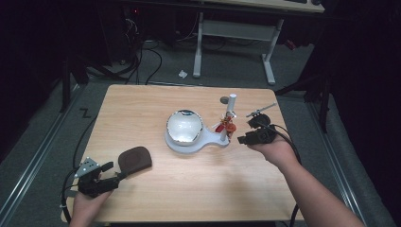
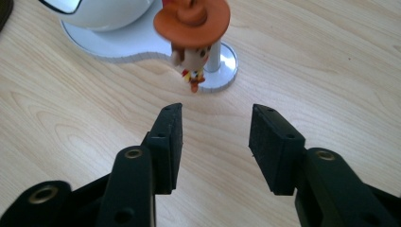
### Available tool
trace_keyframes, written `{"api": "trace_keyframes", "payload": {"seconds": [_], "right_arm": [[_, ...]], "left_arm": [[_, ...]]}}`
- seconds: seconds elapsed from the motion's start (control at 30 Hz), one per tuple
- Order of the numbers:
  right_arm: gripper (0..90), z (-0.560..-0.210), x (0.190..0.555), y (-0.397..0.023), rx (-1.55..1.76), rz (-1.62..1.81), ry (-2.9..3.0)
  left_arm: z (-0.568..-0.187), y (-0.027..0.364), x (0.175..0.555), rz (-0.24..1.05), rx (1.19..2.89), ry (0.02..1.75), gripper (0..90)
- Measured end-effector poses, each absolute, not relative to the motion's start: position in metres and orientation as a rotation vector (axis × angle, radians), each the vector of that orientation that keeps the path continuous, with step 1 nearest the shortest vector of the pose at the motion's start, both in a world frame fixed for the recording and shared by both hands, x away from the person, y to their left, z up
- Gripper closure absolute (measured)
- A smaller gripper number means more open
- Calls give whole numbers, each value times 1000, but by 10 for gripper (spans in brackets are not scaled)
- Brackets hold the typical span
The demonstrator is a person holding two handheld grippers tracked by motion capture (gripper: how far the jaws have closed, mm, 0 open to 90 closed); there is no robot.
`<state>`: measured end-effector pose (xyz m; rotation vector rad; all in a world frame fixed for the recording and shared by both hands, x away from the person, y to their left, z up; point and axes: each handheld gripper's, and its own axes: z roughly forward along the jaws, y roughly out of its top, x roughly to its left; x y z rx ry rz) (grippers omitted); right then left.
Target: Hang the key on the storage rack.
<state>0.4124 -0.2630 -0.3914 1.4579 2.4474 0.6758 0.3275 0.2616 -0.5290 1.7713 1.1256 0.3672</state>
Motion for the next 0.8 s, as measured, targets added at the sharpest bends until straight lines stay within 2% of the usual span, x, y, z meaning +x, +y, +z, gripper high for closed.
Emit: {"api": "trace_keyframes", "payload": {"seconds": [0.27, 0.5, 0.67, 0.8], "right_arm": [[542, -399, 377, -273, 1376, 712, 2361], [542, -410, 361, -288, 1390, 790, 2298], [553, -425, 347, -296, 1396, 816, 2239], [510, -445, 334, -301, 1380, 857, 2200]], "left_arm": [[-528, 260, 328, 333, 1773, 1130, 257], [-528, 258, 328, 317, 1776, 1140, 257], [-529, 256, 328, 309, 1778, 1149, 258], [-529, 255, 328, 307, 1779, 1159, 258]]}}
